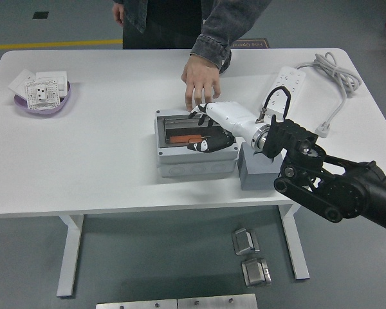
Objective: Pick up the cylinder from the cube,place it in the box,flap close box
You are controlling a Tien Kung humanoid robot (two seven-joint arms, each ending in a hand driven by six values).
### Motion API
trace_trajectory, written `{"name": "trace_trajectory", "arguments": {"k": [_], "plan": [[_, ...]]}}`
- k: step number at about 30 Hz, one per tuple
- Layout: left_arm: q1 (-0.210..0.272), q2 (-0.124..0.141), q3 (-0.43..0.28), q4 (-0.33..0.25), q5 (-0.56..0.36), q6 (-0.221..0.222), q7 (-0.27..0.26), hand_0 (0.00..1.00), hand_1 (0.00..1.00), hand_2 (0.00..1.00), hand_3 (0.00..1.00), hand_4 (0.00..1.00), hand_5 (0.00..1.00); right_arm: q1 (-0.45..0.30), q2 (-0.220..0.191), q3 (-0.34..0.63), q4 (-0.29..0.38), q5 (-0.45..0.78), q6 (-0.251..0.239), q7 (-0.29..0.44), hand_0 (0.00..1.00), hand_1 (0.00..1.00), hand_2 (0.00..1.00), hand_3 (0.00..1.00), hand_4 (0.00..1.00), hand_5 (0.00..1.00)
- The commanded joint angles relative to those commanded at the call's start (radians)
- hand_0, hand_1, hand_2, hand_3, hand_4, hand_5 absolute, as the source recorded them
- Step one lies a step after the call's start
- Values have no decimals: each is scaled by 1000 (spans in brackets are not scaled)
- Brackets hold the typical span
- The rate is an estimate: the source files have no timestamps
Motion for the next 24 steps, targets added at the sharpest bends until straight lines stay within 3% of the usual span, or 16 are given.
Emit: {"name": "trace_trajectory", "arguments": {"k": [4,9,13,16,18,24], "plan": [[1,0,-2,0,4,0,0,628,588,555,595,475,98,-13,-2,5,10,-12,-2,-2,517,505,635,785,862,465],[6,0,-25,0,30,-2,1,628,588,555,594,474,101,-27,-34,71,54,-47,8,-21,519,508,635,786,854,474],[16,3,-100,0,109,-7,4,628,588,555,594,473,101,-89,-91,182,136,-112,60,-77,518,509,634,785,851,487],[24,4,-151,0,164,-10,6,628,588,555,594,473,101,-158,-108,292,203,-160,91,-123,518,509,634,785,851,487],[27,5,-164,0,179,-10,5,628,588,555,594,473,101,-199,-100,364,231,-178,92,-133,518,509,634,785,851,487],[32,-5,-175,0,187,-8,2,627,587,554,593,472,101,-348,2,589,191,-55,-39,12,508,510,631,771,851,496]]}}
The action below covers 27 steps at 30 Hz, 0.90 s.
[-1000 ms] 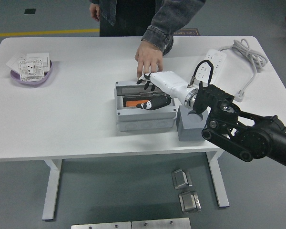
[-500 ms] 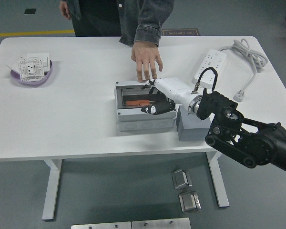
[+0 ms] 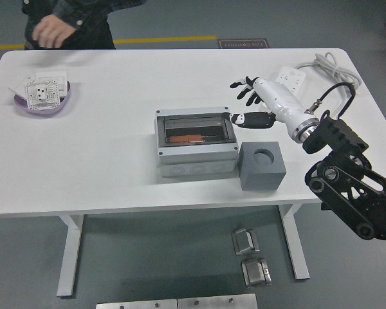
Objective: Pick up the cylinder from the cube,place it in the box,flap close box
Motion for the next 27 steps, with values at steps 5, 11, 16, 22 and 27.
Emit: {"name": "trace_trajectory", "arguments": {"k": [5,11,16,22,27], "plan": [[3,-5,-1,0,1,1,-3,627,588,554,593,475,99,-112,68,170,-56,174,-116,170,539,547,642,749,853,502],[4,-6,10,0,-14,3,-5,627,587,553,594,479,102,-226,93,338,-91,386,-136,346,573,616,658,752,859,508],[5,-9,11,0,-16,3,-5,627,586,550,591,480,104,-285,103,435,-108,528,-117,454,689,671,699,766,958,605],[7,-11,5,0,-11,3,-6,627,586,552,591,480,102,-315,117,429,-129,680,-110,550,789,734,747,794,998,659],[7,-14,10,0,-16,3,-8,627,586,551,592,484,98,-317,127,409,-130,780,-96,578,807,754,770,816,998,672]]}}
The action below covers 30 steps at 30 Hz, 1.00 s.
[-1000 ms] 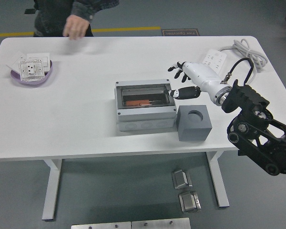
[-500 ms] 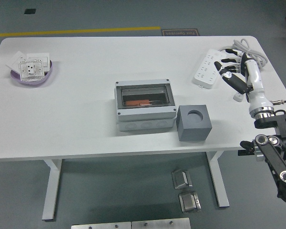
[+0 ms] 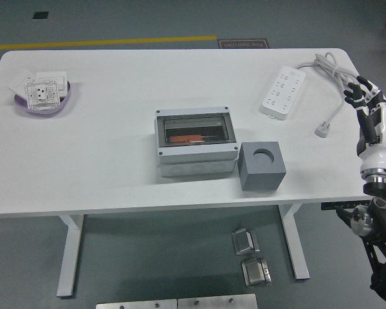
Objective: Pick up the cylinder from the cube,place it in the box,flap close box
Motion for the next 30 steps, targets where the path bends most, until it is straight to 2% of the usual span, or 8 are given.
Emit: {"name": "trace_trajectory", "arguments": {"k": [10,30], "plan": [[-9,6,41,0,-39,3,-9,627,585,549,591,491,84,-16,-17,-2,49,-14,1,-17,805,754,777,820,998,675],[-35,47,89,0,-83,6,-9,627,585,550,593,494,79,-15,-18,34,57,-80,-27,-46,807,745,771,823,998,678]]}}
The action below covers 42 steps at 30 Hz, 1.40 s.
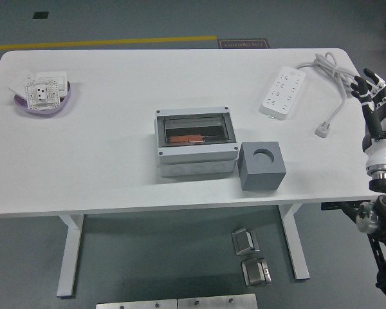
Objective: Pick up the cylinder from the cube,place it in the box,flap close box
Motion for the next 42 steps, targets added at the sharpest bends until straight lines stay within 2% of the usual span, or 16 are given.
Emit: {"name": "trace_trajectory", "arguments": {"k": [17,31,42], "plan": [[0,24,35,0,-24,2,1,627,584,550,593,494,76,-17,7,43,10,-41,-24,-2,796,732,757,807,998,672],[-2,23,46,0,-47,5,3,627,584,549,592,495,74,-12,16,62,18,-51,-30,0,794,729,751,798,998,669],[9,20,29,0,-39,5,1,627,584,550,593,494,72,-13,14,89,28,-60,-36,-4,792,725,748,787,998,658]]}}
